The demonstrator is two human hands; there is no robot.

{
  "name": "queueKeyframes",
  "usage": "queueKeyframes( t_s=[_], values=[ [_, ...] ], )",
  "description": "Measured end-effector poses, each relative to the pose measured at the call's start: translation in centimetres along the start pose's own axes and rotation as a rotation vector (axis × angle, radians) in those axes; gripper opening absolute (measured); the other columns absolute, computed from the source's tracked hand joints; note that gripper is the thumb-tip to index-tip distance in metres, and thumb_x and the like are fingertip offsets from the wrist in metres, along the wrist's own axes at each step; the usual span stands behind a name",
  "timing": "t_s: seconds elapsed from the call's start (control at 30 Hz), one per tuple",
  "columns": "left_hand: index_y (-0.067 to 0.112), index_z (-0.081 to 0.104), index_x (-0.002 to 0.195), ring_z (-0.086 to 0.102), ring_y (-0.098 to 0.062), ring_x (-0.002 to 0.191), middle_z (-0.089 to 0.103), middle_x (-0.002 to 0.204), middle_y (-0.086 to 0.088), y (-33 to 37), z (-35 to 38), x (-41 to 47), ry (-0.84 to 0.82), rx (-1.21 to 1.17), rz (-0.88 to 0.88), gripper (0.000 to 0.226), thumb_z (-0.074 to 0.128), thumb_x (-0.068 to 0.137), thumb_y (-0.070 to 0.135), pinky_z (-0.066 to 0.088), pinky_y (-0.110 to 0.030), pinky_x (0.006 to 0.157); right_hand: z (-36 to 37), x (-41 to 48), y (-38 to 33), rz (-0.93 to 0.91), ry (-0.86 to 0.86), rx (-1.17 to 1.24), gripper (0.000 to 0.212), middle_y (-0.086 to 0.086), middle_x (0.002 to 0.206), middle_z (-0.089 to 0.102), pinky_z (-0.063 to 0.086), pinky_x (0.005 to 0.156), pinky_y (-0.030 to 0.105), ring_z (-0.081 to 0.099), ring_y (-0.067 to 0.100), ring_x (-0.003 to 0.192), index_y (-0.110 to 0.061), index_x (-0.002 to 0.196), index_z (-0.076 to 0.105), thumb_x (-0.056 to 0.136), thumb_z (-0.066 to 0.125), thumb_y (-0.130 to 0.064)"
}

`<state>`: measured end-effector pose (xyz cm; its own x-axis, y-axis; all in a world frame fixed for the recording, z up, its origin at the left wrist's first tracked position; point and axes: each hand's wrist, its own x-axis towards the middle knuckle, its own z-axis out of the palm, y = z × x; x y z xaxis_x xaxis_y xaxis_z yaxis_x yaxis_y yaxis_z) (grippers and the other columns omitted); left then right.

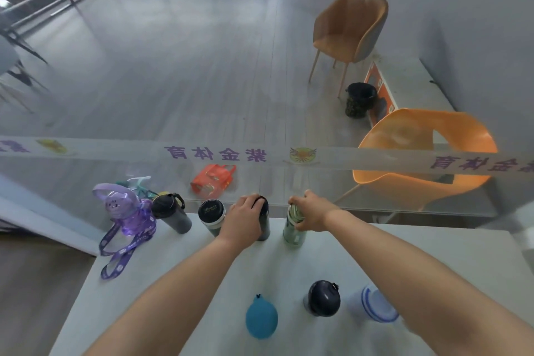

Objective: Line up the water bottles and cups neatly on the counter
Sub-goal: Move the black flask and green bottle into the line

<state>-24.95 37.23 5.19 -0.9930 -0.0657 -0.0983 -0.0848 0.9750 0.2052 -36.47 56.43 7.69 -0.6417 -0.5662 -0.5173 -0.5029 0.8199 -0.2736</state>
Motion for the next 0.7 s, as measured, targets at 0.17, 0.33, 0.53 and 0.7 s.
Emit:
queueKeyframes(
  t_s=[0.17, 0.33, 0.53, 0.7],
  values=[
    [0.014, 0.038, 0.144, 0.03, -0.024, 0.138, 0.034, 0.152, -0.002, -0.3, 0.6, -0.2, -0.001, -0.001, 0.001, 0.06, 0.049, 0.085, 0.015, 0.038, -0.04, 0.106, 0.1, 0.3, -0.3, -0.004, -0.012, 0.004, 0.076, 0.01, 0.134, 0.042, 0.052, 0.096, 0.044, 0.056, 0.037, 0.116, -0.037, 0.148, 0.034, 0.083, 0.074, -0.046],
    [0.015, 0.033, 0.147, 0.026, -0.025, 0.141, 0.029, 0.155, -0.002, -0.5, 0.8, -0.3, -0.031, 0.005, 0.01, 0.063, 0.05, 0.086, 0.018, 0.036, -0.041, 0.107, 0.5, -0.3, -0.5, 0.012, -0.009, 0.033, 0.088, 0.011, 0.14, 0.042, 0.049, 0.101, 0.046, 0.052, 0.037, 0.124, -0.037, 0.153, 0.021, 0.083, 0.074, -0.047],
    [0.017, 0.026, 0.15, 0.015, -0.027, 0.147, 0.021, 0.159, -0.005, -0.5, 1.0, -1.0, -0.073, 0.021, 0.04, 0.067, 0.048, 0.088, 0.024, 0.024, -0.043, 0.116, 0.6, -2.1, -0.5, 0.089, 0.024, 0.115, 0.102, 0.01, 0.153, 0.037, 0.048, 0.105, 0.048, 0.049, 0.035, 0.132, -0.037, 0.158, 0.009, 0.083, 0.078, -0.043],
    [0.016, 0.025, 0.151, 0.015, -0.027, 0.147, 0.02, 0.16, -0.006, -0.4, 0.9, -1.9, -0.066, 0.016, 0.077, 0.065, 0.046, 0.09, 0.026, 0.021, -0.043, 0.117, 0.6, -4.0, -0.9, 0.12, 0.034, 0.093, 0.096, 0.006, 0.156, 0.035, 0.049, 0.105, 0.049, 0.049, 0.034, 0.134, -0.039, 0.157, 0.011, 0.086, 0.075, -0.041]
  ],
)
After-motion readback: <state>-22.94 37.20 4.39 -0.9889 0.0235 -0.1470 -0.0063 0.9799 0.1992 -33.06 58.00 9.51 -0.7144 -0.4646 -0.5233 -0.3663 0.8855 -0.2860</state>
